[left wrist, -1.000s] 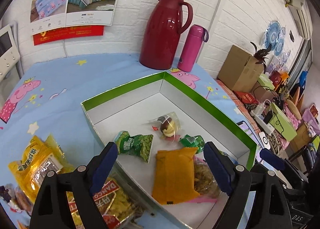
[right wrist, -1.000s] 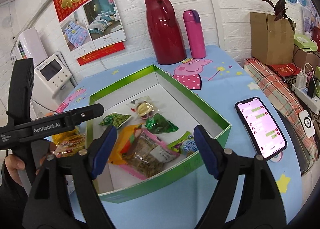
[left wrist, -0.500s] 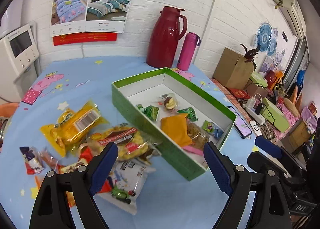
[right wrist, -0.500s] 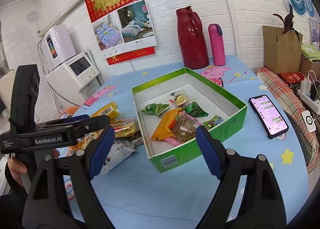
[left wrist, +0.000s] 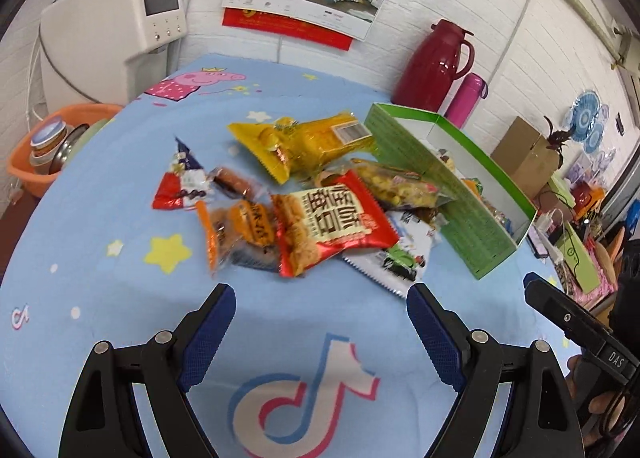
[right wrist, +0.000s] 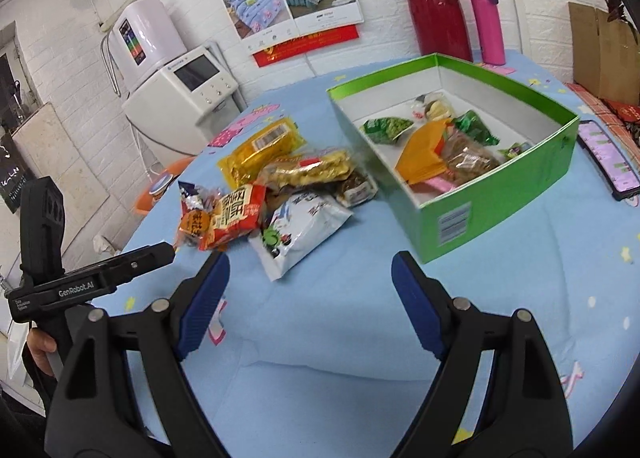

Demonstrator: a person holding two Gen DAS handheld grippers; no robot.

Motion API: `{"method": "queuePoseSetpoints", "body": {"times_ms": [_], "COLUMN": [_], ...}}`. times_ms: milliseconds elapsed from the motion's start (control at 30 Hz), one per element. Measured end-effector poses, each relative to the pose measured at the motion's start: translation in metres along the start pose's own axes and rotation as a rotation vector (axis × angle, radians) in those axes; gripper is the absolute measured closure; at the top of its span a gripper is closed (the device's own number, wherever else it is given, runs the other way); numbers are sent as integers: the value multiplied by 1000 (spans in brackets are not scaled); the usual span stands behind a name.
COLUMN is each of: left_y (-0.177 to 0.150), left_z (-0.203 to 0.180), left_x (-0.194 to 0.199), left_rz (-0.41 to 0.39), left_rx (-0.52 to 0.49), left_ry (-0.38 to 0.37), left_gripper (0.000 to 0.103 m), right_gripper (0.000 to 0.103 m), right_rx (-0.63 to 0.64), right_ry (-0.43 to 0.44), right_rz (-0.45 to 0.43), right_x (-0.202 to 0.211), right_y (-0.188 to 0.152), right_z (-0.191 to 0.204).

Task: Organize snacks
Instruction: 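Withdraw both grippers from the box toward the remaining snacks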

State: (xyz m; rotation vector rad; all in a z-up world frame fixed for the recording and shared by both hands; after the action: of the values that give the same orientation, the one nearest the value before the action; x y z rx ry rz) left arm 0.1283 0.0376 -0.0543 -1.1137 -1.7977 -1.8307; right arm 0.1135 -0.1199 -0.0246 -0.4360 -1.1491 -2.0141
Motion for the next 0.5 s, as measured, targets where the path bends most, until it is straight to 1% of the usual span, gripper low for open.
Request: {"method": "queuePoseSetpoints", "body": {"times_ms": [133,233,333,400,500], "left_y": [-17,-22,-26,-28,-29], "left_z": [15,27,38,42,42], "left_x": [-1,1,3,5,8], "left_rz": [16,4,-10,-17,-36], "left_rx": [11,43,70,71,67], "left_ry": [-3,-18,-33,-39,-70], "left_gripper": [14,14,14,15,18], "right_gripper": [20,22,26,33,38], "right_rx": [35,69,93,101,124], "right_ry": [23,36,41,45,16], "right_rz": [59,84,99,116,133], "right_x": [-23,-37,-56,-73,-100], "right_y": [-16,-17,-12,-6,2], "right_z": [21,37,49,56,60]}}
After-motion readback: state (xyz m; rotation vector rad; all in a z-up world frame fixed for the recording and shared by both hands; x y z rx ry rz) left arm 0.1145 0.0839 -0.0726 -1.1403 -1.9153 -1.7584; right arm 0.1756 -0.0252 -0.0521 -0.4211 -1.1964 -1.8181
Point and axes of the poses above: each gripper's, at about its wrist camera, not at the fingertips, and x roughly against the way its jaws point, z to its left, y to its top, the point moved 9 cm from there along -x, roughly the way its jaws point, and after that the axes turned 15 degrees about -x, right-handed, at the moved point
